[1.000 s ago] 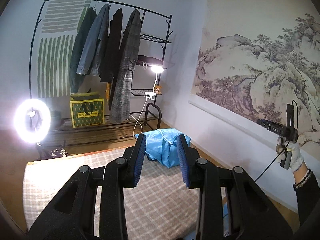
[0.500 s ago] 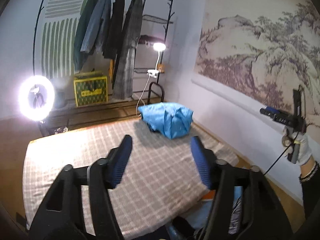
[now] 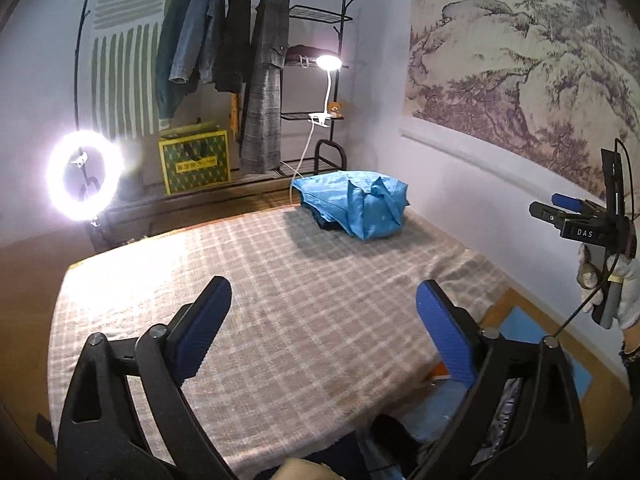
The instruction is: Fold large clothes
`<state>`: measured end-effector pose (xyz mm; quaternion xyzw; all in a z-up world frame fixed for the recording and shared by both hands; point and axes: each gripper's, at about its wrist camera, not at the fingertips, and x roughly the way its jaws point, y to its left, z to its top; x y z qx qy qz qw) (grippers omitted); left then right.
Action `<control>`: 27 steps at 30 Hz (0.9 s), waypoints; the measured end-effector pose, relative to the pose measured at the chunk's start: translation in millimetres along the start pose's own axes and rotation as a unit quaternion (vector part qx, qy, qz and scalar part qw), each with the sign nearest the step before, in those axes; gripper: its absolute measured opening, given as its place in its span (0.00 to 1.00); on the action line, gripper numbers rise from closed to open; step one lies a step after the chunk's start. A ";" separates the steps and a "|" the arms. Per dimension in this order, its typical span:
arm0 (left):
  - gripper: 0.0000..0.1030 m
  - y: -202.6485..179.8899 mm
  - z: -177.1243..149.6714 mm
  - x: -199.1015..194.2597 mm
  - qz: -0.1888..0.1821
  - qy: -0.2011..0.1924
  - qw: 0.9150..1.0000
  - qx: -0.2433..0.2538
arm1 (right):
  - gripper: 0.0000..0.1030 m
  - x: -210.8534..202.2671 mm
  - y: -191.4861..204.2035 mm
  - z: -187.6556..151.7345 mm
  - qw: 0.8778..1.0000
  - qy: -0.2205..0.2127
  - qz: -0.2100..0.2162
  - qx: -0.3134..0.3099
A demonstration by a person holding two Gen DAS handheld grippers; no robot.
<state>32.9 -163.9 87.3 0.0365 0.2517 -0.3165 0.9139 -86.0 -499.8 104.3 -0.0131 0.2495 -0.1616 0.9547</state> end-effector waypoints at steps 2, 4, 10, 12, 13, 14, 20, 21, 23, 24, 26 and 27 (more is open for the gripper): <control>0.99 -3.0 -7.5 5.4 0.012 -0.003 1.000 0.008 | 1.00 5.7 4.0 -8.0 1.000 0.001 -0.002 0.003; 0.99 -5.2 -12.9 11.6 0.018 -0.005 1.000 0.013 | 1.00 14.3 6.5 -15.8 1.000 0.007 0.004 0.014; 1.00 -3.5 -22.7 28.5 0.034 -0.001 0.999 0.012 | 1.00 36.8 19.1 -37.1 1.000 0.022 -0.005 0.014; 1.00 -2.5 -25.6 34.0 0.042 0.001 0.999 0.014 | 1.00 45.0 22.9 -44.5 0.999 0.030 -0.003 0.016; 1.00 -1.9 -27.0 36.1 0.045 0.002 0.999 0.012 | 1.00 48.6 24.3 -46.9 0.999 0.034 -0.001 0.017; 1.00 -0.1 -28.1 38.6 0.049 0.002 0.999 0.008 | 1.00 52.0 25.4 -49.4 0.999 0.036 -0.001 0.017; 1.00 10.2 -31.9 51.9 0.053 0.015 0.998 -0.026 | 1.00 69.4 35.1 -65.0 0.999 0.031 -0.002 0.024; 1.00 11.5 -32.9 55.0 0.052 0.020 0.998 -0.032 | 1.00 74.1 34.4 -65.8 0.999 0.032 0.000 0.029; 1.00 14.9 -33.5 58.1 0.052 0.024 0.998 -0.036 | 1.00 79.1 34.7 -69.3 0.999 0.031 -0.003 0.036; 1.00 14.7 -34.3 59.1 0.053 0.025 0.998 -0.036 | 1.00 82.1 35.0 -71.3 0.999 0.030 -0.006 0.038; 1.00 14.7 -35.4 62.7 0.058 0.027 0.997 -0.034 | 1.00 85.9 35.8 -74.1 0.999 0.029 -0.009 0.040; 1.00 14.4 -36.1 63.8 0.059 0.028 0.997 -0.032 | 1.00 88.6 36.4 -75.0 0.999 0.031 -0.008 0.041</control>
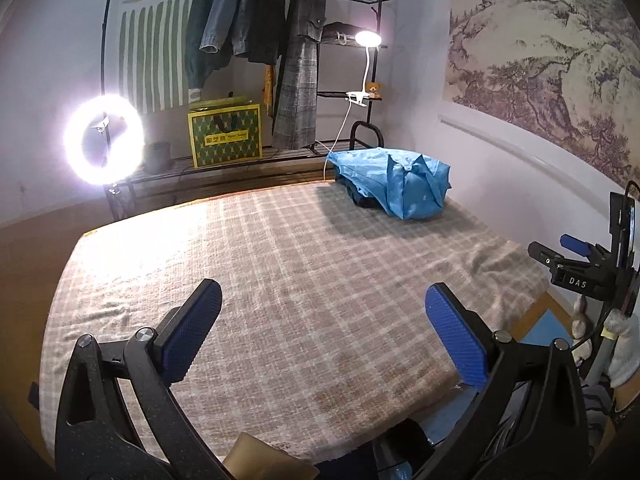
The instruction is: Fold large clothes
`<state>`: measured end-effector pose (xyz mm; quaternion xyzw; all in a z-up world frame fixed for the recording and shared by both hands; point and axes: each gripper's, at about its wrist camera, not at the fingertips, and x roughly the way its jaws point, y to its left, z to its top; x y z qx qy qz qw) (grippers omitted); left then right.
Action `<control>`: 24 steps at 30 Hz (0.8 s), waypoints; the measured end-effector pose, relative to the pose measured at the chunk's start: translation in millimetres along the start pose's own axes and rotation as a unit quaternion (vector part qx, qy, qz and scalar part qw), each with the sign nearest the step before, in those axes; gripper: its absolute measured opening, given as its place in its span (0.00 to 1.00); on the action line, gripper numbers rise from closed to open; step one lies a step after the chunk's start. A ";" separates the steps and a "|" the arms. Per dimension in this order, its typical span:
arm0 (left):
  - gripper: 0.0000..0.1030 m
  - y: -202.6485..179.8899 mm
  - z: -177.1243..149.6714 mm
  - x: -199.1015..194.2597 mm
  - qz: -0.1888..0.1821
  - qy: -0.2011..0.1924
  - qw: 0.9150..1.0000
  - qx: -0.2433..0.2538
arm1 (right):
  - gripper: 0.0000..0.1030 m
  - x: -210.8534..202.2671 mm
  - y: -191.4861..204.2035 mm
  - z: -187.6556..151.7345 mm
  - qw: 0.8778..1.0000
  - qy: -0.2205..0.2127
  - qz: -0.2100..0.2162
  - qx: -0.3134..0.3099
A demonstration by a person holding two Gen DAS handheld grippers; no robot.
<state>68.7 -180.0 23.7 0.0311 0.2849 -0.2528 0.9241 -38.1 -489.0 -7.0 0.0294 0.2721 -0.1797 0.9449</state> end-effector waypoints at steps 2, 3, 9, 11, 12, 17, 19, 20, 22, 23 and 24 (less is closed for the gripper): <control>1.00 -0.9 -1.7 4.1 0.003 0.005 1.000 0.003 | 1.00 1.6 1.9 -0.4 1.000 0.004 0.007 0.001; 1.00 -1.2 -2.4 5.7 0.004 0.007 1.000 0.003 | 1.00 2.5 3.7 -0.6 1.000 0.003 0.008 -0.001; 1.00 -2.3 -5.4 12.0 0.006 0.014 1.000 0.003 | 1.00 6.2 6.1 -1.5 1.000 0.005 0.011 0.003; 1.00 -1.9 -5.3 12.2 0.005 0.013 1.000 0.002 | 1.00 6.8 6.2 -1.3 1.000 0.004 0.011 0.006; 1.00 -1.5 -5.1 11.9 0.005 0.013 1.000 0.002 | 1.00 6.7 6.9 -1.5 1.000 0.004 0.010 0.006; 1.00 -1.5 -5.0 12.1 0.005 0.012 1.000 0.003 | 1.00 7.1 9.9 -1.4 1.000 0.005 0.011 -0.004; 1.00 -1.1 -5.1 12.0 0.005 0.013 1.000 0.003 | 1.00 6.9 11.0 -1.3 1.000 0.004 0.009 -0.007; 1.00 -1.0 -5.1 11.9 0.005 0.013 1.000 0.002 | 1.00 7.0 11.2 -1.1 1.000 0.004 0.009 -0.007; 1.00 -0.5 -5.1 11.8 0.003 0.013 1.000 0.002 | 1.00 8.0 10.4 -0.6 1.000 0.004 0.010 -0.006; 1.00 -0.5 -5.1 12.1 0.003 0.013 1.000 0.002 | 1.00 7.5 10.8 -0.7 1.000 0.004 0.011 -0.004; 1.00 -0.9 -5.2 12.5 0.004 0.012 1.000 0.003 | 1.00 7.1 11.1 -0.8 1.000 0.005 0.011 -0.003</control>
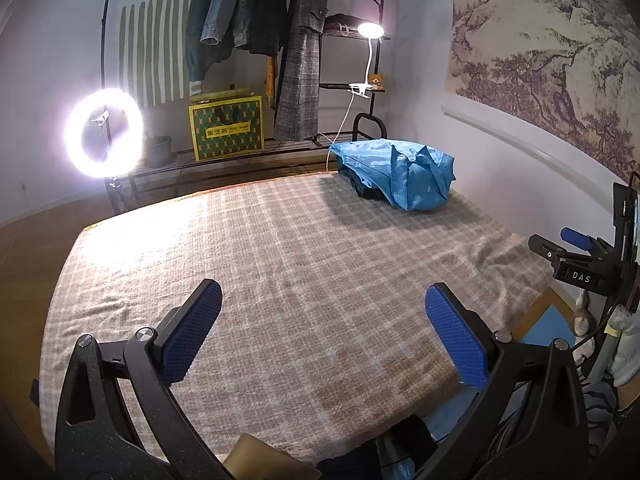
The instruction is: Fold large clothes
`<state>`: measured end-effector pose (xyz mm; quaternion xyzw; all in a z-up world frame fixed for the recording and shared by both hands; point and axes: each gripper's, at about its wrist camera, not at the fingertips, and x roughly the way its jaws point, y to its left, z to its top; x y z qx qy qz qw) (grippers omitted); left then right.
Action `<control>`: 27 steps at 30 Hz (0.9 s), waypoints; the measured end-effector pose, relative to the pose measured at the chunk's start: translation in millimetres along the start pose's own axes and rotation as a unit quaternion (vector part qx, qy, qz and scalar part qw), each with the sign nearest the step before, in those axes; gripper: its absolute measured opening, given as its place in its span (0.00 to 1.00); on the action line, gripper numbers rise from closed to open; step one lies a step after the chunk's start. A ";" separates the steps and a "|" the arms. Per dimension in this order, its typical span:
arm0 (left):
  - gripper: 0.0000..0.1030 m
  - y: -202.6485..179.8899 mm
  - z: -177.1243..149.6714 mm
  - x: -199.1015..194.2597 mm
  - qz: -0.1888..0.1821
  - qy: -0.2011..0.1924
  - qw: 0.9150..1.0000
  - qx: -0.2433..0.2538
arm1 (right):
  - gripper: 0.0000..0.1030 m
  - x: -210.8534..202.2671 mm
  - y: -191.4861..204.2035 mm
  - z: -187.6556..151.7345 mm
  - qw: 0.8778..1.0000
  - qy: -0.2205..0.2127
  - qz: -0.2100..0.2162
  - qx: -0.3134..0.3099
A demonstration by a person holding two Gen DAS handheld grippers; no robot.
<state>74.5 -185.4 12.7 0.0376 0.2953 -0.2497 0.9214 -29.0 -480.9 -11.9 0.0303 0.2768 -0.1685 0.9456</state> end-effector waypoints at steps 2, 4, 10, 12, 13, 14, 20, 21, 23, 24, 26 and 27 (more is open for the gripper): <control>1.00 0.6 -0.2 -0.3 0.001 -0.001 1.000 0.001 | 1.00 -0.5 0.2 -0.3 1.000 0.000 0.000 0.001; 1.00 0.0 0.3 -0.5 0.001 0.000 1.000 0.001 | 1.00 -0.2 -0.2 0.0 1.000 0.000 0.000 0.000; 1.00 -1.4 0.1 -0.6 0.002 -0.001 1.000 0.000 | 1.00 -4.0 0.8 -2.0 1.000 -0.001 -0.003 0.006; 1.00 -1.4 0.1 -0.5 0.002 -0.001 1.000 0.000 | 1.00 -5.0 1.7 -3.1 1.000 0.000 -0.004 0.007; 1.00 -1.6 0.0 -0.5 0.002 -0.001 1.000 0.000 | 1.00 -5.5 2.1 -3.6 1.000 0.000 -0.005 0.007; 1.00 -1.8 0.0 0.1 0.002 -0.001 1.000 0.000 | 1.00 -5.6 2.1 -3.7 1.000 0.000 -0.004 0.007; 1.00 -3.6 0.1 0.1 0.003 -0.001 1.000 0.000 | 1.00 -5.8 2.4 -4.0 1.000 0.000 -0.005 0.008; 1.00 -4.3 0.3 -0.7 0.004 -0.002 1.000 0.000 | 1.00 -5.6 2.3 -4.0 1.000 0.000 -0.004 0.008; 1.00 -4.1 0.2 -0.5 0.003 -0.001 1.000 -0.001 | 1.00 -5.8 2.4 -4.1 1.000 0.000 -0.005 0.008; 1.00 -4.0 0.1 -0.6 0.003 -0.001 1.000 -0.001 | 1.00 -5.8 2.5 -4.2 1.000 0.000 -0.005 0.008; 1.00 -3.6 0.0 -0.6 0.003 -0.001 1.000 0.000 | 1.00 -6.1 2.6 -4.3 1.000 0.000 -0.005 0.008; 1.00 -3.8 0.1 0.1 0.003 -0.001 1.000 -0.001 | 1.00 -6.0 2.6 -4.3 1.000 0.000 -0.005 0.008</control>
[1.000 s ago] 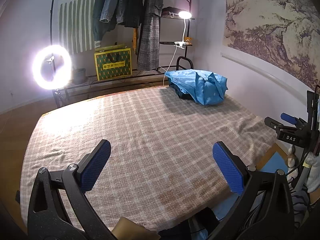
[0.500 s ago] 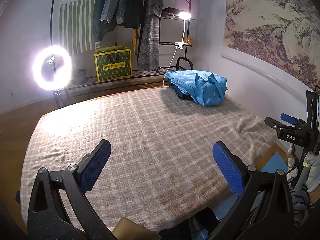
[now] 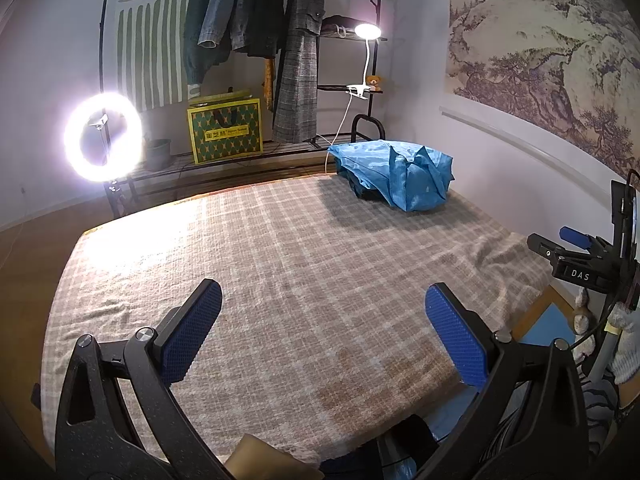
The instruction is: Fold large clothes
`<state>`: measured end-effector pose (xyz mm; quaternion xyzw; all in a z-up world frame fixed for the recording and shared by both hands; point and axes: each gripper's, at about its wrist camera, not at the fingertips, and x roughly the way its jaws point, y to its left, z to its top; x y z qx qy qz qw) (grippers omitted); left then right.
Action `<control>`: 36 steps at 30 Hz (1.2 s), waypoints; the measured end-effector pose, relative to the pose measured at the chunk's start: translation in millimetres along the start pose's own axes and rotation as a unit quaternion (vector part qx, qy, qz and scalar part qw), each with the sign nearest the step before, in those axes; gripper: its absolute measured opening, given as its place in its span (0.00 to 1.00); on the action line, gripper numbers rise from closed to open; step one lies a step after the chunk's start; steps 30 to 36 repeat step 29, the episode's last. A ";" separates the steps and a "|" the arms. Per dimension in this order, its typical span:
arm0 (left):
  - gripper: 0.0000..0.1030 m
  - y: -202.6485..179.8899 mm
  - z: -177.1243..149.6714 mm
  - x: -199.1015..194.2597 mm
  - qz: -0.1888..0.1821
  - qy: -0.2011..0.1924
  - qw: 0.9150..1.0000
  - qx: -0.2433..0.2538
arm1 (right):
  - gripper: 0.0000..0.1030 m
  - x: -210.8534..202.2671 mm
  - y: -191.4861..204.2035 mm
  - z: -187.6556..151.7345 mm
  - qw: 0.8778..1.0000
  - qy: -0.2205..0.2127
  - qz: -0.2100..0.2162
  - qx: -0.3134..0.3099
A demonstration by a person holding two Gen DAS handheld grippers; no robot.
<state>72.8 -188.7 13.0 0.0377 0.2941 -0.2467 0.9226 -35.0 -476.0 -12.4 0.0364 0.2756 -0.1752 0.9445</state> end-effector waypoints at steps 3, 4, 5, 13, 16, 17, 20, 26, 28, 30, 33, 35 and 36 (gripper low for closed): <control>1.00 0.1 -0.2 -0.6 0.000 0.000 1.000 0.001 | 1.00 -0.4 0.3 -0.3 1.000 0.000 0.000 0.001; 1.00 0.0 -0.2 -0.6 0.000 0.000 1.000 0.001 | 1.00 -0.4 0.4 -0.3 1.000 0.000 0.000 0.001; 1.00 -0.1 -0.1 -0.2 0.000 -0.001 1.000 0.001 | 1.00 -0.3 0.4 -0.2 1.000 0.000 0.000 0.001; 1.00 -0.1 -0.8 -0.3 -0.001 0.000 1.000 0.000 | 1.00 -0.8 0.7 -0.3 1.000 0.000 0.000 0.001; 1.00 -0.2 -0.4 0.1 -0.004 0.003 1.000 -0.004 | 1.00 -0.8 0.8 -0.3 1.000 0.000 -0.001 0.000; 1.00 -0.2 0.3 0.1 -0.004 0.003 1.000 -0.005 | 1.00 -0.9 0.9 -0.3 1.000 0.000 -0.001 0.000; 1.00 0.2 1.2 -0.7 -0.004 -0.001 1.000 -0.003 | 1.00 -1.2 1.1 -0.4 1.000 0.000 -0.001 0.000; 1.00 -0.2 4.7 -4.2 0.002 -0.015 1.000 0.004 | 1.00 -1.6 1.5 -0.5 1.000 0.000 -0.001 0.001; 1.00 -0.6 4.5 -4.6 0.005 -0.015 1.000 0.001 | 1.00 -1.6 1.5 -1.0 1.000 0.000 -0.001 0.002; 1.00 0.5 5.2 -3.8 0.006 -0.014 1.000 -0.001 | 1.00 -1.7 1.2 -1.1 1.000 0.000 -0.001 0.003; 1.00 0.5 5.2 -3.8 0.006 -0.014 1.000 -0.001 | 1.00 -1.7 1.2 -1.1 1.000 0.000 -0.001 0.003; 1.00 0.5 5.2 -3.8 0.006 -0.014 1.000 -0.001 | 1.00 -1.7 1.2 -1.1 1.000 0.000 -0.001 0.003; 1.00 0.5 5.2 -3.8 0.006 -0.014 1.000 -0.001 | 1.00 -1.7 1.2 -1.1 1.000 0.000 -0.001 0.003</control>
